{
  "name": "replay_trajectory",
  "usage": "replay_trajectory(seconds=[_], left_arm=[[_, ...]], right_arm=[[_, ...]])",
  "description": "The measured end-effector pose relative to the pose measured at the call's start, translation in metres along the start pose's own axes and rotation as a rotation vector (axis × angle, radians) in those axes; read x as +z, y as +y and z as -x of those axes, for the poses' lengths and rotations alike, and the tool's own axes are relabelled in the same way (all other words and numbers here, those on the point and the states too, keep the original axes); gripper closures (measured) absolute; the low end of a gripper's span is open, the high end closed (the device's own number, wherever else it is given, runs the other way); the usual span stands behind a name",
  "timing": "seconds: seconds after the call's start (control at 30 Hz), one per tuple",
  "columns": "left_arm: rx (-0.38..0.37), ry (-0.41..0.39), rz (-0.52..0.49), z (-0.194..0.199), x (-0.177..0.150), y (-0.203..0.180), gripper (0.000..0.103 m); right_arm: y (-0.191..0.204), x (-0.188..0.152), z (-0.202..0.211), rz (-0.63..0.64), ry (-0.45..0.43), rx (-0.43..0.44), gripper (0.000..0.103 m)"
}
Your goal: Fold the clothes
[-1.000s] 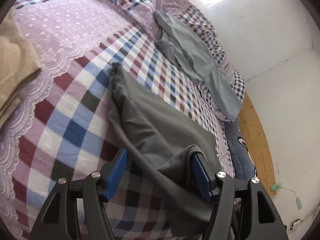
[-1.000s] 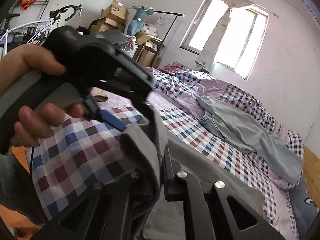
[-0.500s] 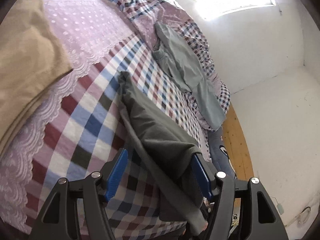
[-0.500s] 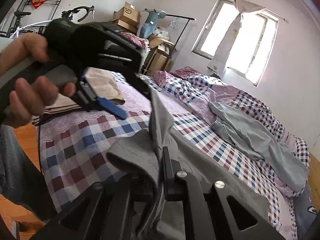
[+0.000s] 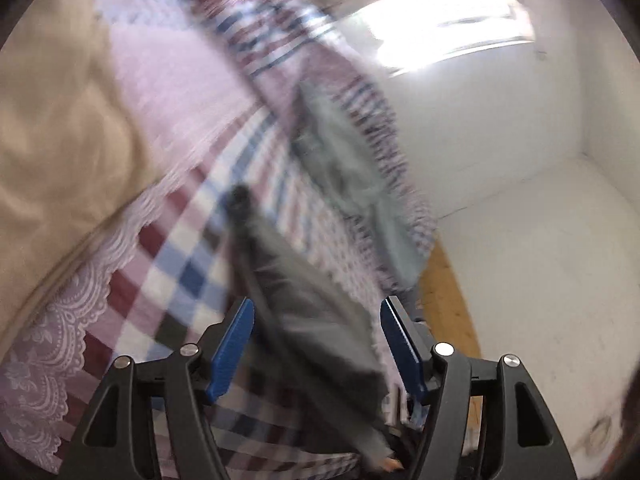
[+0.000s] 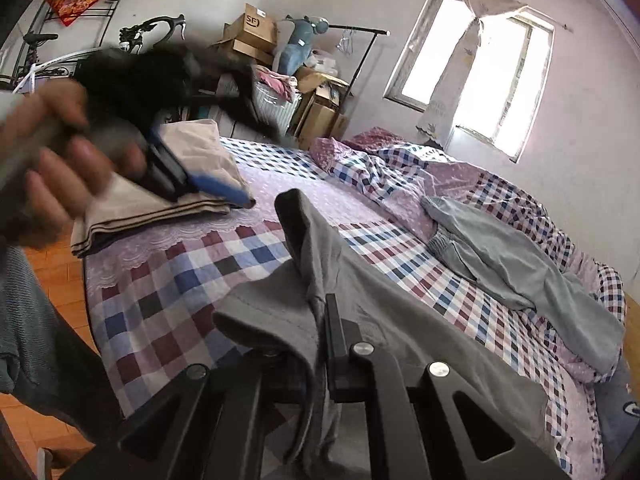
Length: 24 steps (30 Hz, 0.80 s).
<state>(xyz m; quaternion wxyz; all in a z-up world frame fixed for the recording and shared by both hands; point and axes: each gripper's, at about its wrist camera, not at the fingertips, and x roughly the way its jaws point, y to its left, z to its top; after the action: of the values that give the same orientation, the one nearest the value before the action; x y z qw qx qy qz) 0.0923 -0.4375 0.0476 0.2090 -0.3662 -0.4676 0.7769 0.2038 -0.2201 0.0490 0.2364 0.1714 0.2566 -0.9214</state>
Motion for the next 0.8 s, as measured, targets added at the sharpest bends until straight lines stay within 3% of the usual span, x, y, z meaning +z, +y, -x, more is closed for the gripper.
replay_trajectory(seconds=[0.23,0.47,0.57,0.63,0.67,0.8], left_arm=[[0.054,0.146,0.019,-0.076,0.015,0.009,0.034],[0.121,0.165,-0.008,-0.125,0.044,0.009,0.036],[0.158,0.165,-0.036,-0.141,0.057,0.005,0.051],[0.185,0.164,-0.038,-0.149,0.062,0.005,0.08],[0.199,0.164,-0.037,-0.153,0.064,0.005,0.086],[0.201,0.133,-0.047,-0.155,0.069,-0.002,0.093]], right_arm=[[-0.001,-0.002,0.006,0.002,-0.003,-0.005,0.098],[-0.007,-0.001,0.017,-0.009,-0.013,-0.009,0.098],[-0.01,-0.001,0.021,-0.008,-0.015,-0.014,0.098],[-0.011,-0.001,0.022,-0.014,-0.012,-0.014,0.098],[-0.011,-0.001,0.023,-0.016,-0.008,-0.014,0.098],[-0.011,-0.003,0.024,-0.03,0.005,-0.006,0.098]])
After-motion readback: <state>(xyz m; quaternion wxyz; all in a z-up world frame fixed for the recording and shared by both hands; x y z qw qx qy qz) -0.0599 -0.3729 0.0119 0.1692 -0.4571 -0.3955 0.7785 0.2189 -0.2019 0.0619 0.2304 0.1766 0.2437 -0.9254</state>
